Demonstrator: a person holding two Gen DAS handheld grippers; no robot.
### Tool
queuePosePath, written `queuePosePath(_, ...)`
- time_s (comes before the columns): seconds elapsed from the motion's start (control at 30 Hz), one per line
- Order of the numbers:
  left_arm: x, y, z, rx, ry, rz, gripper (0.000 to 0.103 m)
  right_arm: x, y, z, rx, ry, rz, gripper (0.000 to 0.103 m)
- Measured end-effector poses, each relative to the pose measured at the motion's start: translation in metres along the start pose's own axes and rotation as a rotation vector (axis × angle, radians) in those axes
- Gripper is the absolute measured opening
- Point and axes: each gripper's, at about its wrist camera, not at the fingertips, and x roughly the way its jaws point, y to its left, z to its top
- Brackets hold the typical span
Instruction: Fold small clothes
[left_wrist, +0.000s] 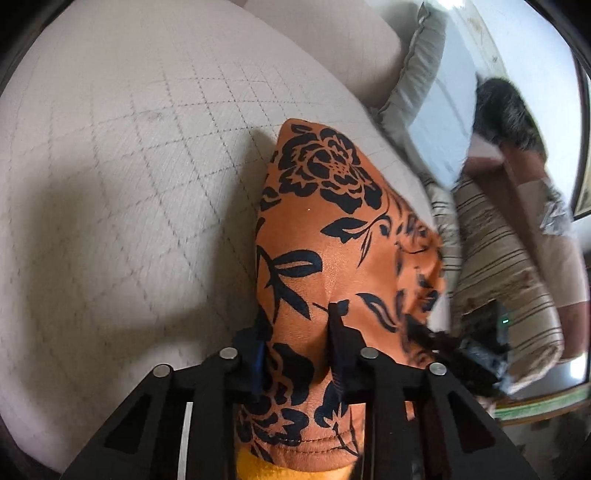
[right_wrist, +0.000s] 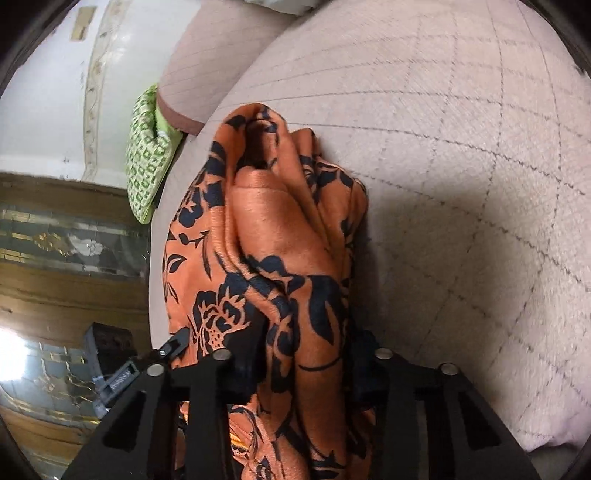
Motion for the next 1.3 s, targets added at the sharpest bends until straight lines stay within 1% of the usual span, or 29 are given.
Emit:
queuePosePath(0.13,-0.026,0.016,-0.020,-0.009,0.000,-0.029,0.025,-0.001,0.018,-0.017,-0.036,-0.021,0.042,0.031)
queuePosePath(0.2,-0.036,0.024,-0.024,0.011,-0.014,-0.015,0.026,0.003,0.024,-0.029,-0.052,-0.013,0.056,0.031)
queuePosePath(0.27,-0.040,0.026,-0.026,0.039,-0.003,0.000,0.032,0.009,0.026,-0.032,-0.058,-0.015,0.030,0.034)
queuePosePath(0.3,-0.038,0.028,-0.027,0.039,0.003,0.004,0.034,0.010,0.026,-0.030,-0.051,-0.020,0.018,0.039)
queuePosePath(0.33,-0.040,0.030,-0.028,0.038,0.011,0.003,0.038,0.012,0.027,-0.027,-0.040,-0.019,0.024,0.044)
queuePosePath(0.37,-0.039,0.031,-0.028,0.043,0.017,-0.001,0.040,0.013,0.025,-0.025,-0.024,-0.016,0.028,0.045)
queuePosePath(0.43,-0.033,0.029,-0.027,0.034,0.021,-0.002,0.043,0.012,0.018,-0.026,-0.011,-0.016,0.019,0.054)
queuePosePath(0.53,-0.024,0.036,-0.032,-0.008,0.052,-0.032,0.045,0.015,0.012,-0.027,0.008,0.003,0.016,0.056)
queuePosePath(0.6,-0.019,0.039,-0.032,-0.014,0.063,-0.056,0.042,0.018,0.009,-0.025,0.025,0.024,0.032,0.052)
queuePosePath(0.63,-0.018,0.040,-0.030,-0.016,0.063,-0.067,0.033,0.019,0.008,-0.025,0.024,0.032,0.042,0.044)
queuePosePath(0.67,-0.018,0.041,-0.029,-0.030,0.063,-0.077,0.028,0.020,0.009,-0.024,0.020,0.044,0.055,0.041)
queuePosePath(0.73,-0.026,0.042,-0.030,-0.026,0.045,-0.097,0.023,0.019,0.012,-0.023,0.011,0.042,0.065,0.034)
queuePosePath(0.77,-0.032,0.038,-0.029,-0.022,0.027,-0.105,0.021,0.016,0.014,-0.023,0.008,0.038,0.077,0.033)
queuePosePath(0.8,-0.036,0.035,-0.029,-0.013,0.013,-0.107,0.021,0.012,0.020,-0.022,-0.001,0.024,0.098,0.031)
queuePosePath(0.87,-0.051,0.021,-0.028,0.039,-0.020,-0.091,0.020,0.004,0.027,-0.022,-0.010,0.002,0.134,0.030)
queuePosePath(0.93,-0.071,0.011,-0.026,0.056,-0.050,-0.124,0.020,-0.004,0.032,-0.024,-0.021,-0.017,0.158,0.029)
queuePosePath(1.0,-0.091,0.001,-0.019,0.074,-0.078,-0.131,0.020,-0.011,0.042,-0.022,-0.032,-0.041,0.195,0.029)
queuePosePath(1.03,-0.098,-0.002,-0.016,0.074,-0.067,-0.161,0.020,-0.014,0.049,-0.019,-0.040,-0.054,0.219,0.029)
queuePosePath(1.07,-0.107,-0.006,-0.010,0.086,-0.084,-0.167,0.020,-0.016,0.056,-0.017,-0.050,-0.063,0.228,0.029)
queuePosePath(1.17,-0.129,-0.018,0.002,0.125,-0.126,-0.163,0.020,-0.019,0.084,-0.002,-0.094,-0.097,0.259,0.029)
queuePosePath(1.3,-0.145,-0.028,0.027,0.155,-0.166,-0.141,0.020,-0.012,0.121,0.033,-0.161,-0.135,0.251,0.029)
